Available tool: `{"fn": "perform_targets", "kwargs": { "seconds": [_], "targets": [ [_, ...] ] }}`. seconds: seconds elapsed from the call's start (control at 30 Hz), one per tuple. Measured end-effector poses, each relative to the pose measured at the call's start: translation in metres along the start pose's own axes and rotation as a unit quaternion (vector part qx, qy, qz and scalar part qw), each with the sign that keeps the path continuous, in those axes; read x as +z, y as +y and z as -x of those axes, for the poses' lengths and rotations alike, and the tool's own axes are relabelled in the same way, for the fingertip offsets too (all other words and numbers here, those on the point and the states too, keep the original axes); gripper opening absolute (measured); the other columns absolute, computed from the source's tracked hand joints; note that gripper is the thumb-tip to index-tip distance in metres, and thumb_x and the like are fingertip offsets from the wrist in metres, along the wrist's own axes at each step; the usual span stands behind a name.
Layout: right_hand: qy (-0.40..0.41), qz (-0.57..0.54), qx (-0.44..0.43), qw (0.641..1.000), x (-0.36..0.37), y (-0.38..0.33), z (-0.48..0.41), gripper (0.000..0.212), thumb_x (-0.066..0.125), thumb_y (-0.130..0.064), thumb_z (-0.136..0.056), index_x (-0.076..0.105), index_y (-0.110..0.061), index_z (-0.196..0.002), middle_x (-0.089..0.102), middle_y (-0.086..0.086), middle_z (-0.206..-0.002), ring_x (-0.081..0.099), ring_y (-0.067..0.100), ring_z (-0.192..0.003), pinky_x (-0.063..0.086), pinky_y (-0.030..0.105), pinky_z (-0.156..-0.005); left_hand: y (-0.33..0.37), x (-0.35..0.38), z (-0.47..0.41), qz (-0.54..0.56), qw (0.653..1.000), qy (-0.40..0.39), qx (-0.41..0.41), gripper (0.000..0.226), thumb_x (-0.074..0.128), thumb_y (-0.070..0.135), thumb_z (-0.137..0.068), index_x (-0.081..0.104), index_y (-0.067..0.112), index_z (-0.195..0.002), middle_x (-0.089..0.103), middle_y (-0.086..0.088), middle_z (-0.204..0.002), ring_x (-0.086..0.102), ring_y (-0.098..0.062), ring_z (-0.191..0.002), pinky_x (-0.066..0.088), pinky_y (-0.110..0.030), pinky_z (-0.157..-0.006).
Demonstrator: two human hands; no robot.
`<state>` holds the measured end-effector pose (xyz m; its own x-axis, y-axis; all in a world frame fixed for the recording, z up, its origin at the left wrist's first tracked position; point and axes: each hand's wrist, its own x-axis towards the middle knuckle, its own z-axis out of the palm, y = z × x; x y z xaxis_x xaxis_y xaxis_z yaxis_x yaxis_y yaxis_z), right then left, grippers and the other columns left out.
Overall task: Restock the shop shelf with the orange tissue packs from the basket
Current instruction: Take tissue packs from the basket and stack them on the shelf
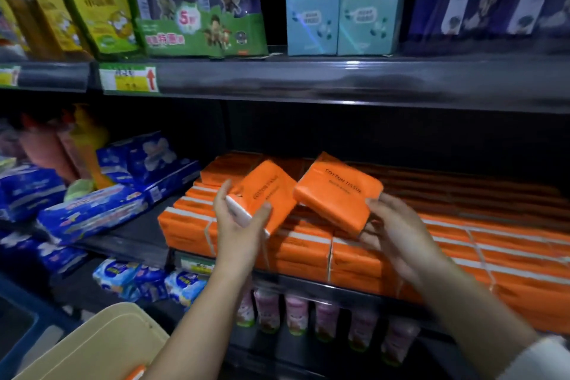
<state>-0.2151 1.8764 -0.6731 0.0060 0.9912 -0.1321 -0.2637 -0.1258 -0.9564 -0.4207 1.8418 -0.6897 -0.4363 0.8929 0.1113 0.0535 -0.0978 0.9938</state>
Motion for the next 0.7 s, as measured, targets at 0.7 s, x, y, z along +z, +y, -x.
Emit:
{"fn": "perform_targets", "kwargs": {
  "seconds": [0.7],
  "targets": [
    [0.103, 0.22, 0.061, 0.968, 0.017, -0.001, -0.127, 0.033, 0.049, -0.023, -0.097, 0.05, -0.008, -0.126, 0.054, 0.017, -0.129, 0.057, 0.029, -0.107, 0.047, 0.035, -0.079, -0.024, -0.01, -0.066, 0.166, 0.98, 0.006, -0.113, 0.04, 0.062, 0.015, -0.09, 0.043, 0.019, -0.125, 0.065, -0.004, -0.105, 0.064, -0.02, -0.094, 0.054, -0.043, -0.083]
  ]
}}
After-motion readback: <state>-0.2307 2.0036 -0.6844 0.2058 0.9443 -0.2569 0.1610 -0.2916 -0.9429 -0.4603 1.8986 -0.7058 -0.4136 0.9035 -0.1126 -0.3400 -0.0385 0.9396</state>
